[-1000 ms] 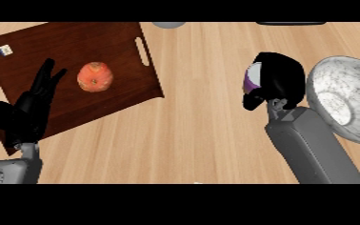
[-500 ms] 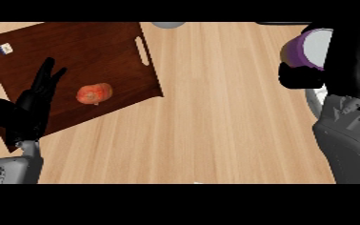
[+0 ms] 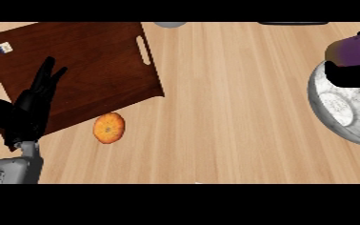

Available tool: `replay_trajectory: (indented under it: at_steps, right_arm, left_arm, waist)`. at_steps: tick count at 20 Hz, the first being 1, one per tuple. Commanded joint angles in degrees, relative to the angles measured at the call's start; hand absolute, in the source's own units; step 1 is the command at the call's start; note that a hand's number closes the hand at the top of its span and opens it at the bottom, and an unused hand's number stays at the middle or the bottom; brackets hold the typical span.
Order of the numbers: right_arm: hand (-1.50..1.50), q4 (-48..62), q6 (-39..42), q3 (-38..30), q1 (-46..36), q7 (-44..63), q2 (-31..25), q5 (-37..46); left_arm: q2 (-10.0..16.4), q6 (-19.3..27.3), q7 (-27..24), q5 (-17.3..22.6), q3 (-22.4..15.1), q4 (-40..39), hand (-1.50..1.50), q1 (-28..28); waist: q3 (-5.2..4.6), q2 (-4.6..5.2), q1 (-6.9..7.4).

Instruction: Pick the can from the placemat and place it in the bowl

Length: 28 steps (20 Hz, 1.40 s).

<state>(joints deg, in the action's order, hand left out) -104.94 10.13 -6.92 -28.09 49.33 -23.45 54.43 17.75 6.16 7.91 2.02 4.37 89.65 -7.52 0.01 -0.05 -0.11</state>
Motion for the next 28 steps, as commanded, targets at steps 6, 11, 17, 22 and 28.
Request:
replay_trajectory:
  at_steps: [6,11,17,22,28]
  right_arm:
    - [1.5,18.4,-12.4,-10.1,4.0,-18.4,-2.8,-4.7]
    - [1.5,33.7,-18.4,-13.2,-0.4,-27.6,-5.1,-6.2]
    - [1.5,43.1,-7.1,-15.1,2.4,-23.9,-11.3,-6.6]
    - [-1.5,54.9,-7.2,-17.8,-0.1,-34.7,-12.1,-12.1]
    - [-1.5,55.3,-10.3,-28.1,-1.9,-45.0,-11.2,-24.3]
  left_arm:
    - [-1.6,-0.8,-2.0,-1.4,0.2,-0.2,0.0,2.0]
    - [-1.5,-1.2,1.1,-0.7,1.4,-1.6,0.0,-2.5]
    - [-1.6,-1.7,-1.3,-1.3,1.1,-2.6,0.0,-1.6]
    - [-4.0,0.5,-2.3,-4.1,-0.6,-0.6,0.0,0.9]
    - [-0.9,-2.5,-2.3,-1.1,3.2,-2.6,0.0,-0.6]
  waist:
    - [0.01,0.16,0.41]
    - [0.02,0.22,0.56]
    - [-0.01,0.31,0.26]
    - [0.04,0.24,0.74]
    - [0.11,0.11,0.31]
